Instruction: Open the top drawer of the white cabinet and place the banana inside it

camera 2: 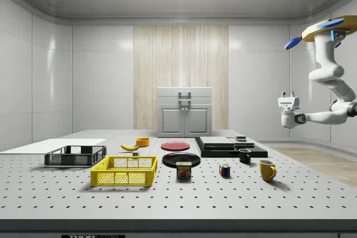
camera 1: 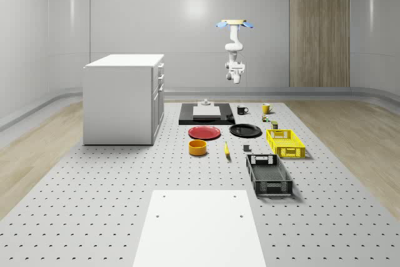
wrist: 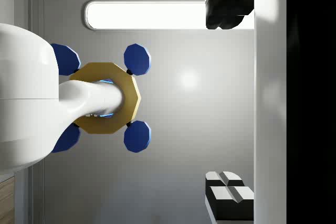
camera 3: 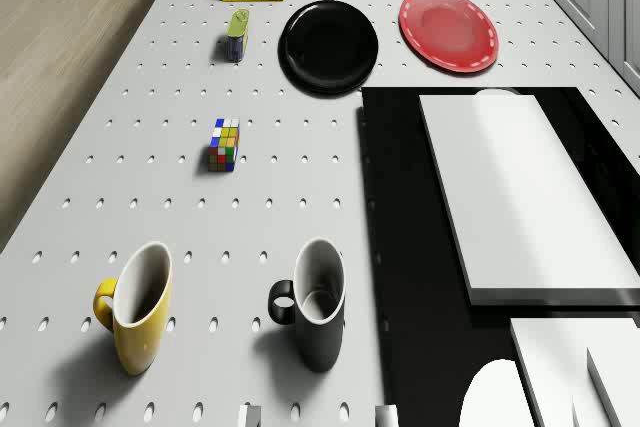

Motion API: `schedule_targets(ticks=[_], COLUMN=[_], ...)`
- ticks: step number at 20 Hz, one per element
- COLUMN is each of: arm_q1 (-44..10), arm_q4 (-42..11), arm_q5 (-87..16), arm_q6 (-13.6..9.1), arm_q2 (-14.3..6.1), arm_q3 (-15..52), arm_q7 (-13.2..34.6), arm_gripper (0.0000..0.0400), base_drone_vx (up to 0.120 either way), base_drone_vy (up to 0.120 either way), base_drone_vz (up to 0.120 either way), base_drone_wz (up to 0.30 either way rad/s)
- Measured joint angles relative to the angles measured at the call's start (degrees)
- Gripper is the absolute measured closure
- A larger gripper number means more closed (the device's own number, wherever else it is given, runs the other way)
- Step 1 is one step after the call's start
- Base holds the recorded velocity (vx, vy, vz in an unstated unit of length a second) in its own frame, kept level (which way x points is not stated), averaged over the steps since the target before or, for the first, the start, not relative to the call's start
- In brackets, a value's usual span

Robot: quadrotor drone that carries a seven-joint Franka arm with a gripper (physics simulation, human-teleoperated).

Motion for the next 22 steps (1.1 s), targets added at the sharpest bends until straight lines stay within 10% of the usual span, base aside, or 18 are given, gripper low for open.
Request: schedule_targets(ticks=[11, 22], arm_q1=[-0.2, 10.0], arm_q4=[12.8, 2.1], arm_q5=[0.1, 49.9], arm_q6=[-8.9, -10.6], arm_q2=[3.4, 2.7], arm_q3=[0.1, -32.5], arm_q7=[-0.1, -8.1], arm_gripper=[0.0, 0.0], base_drone_vx=[0.004, 0.098], base_drone_vy=[0.0, -0.105], base_drone_vz=[0.069, 0.12], base_drone_wz=[0.0, 0.0])
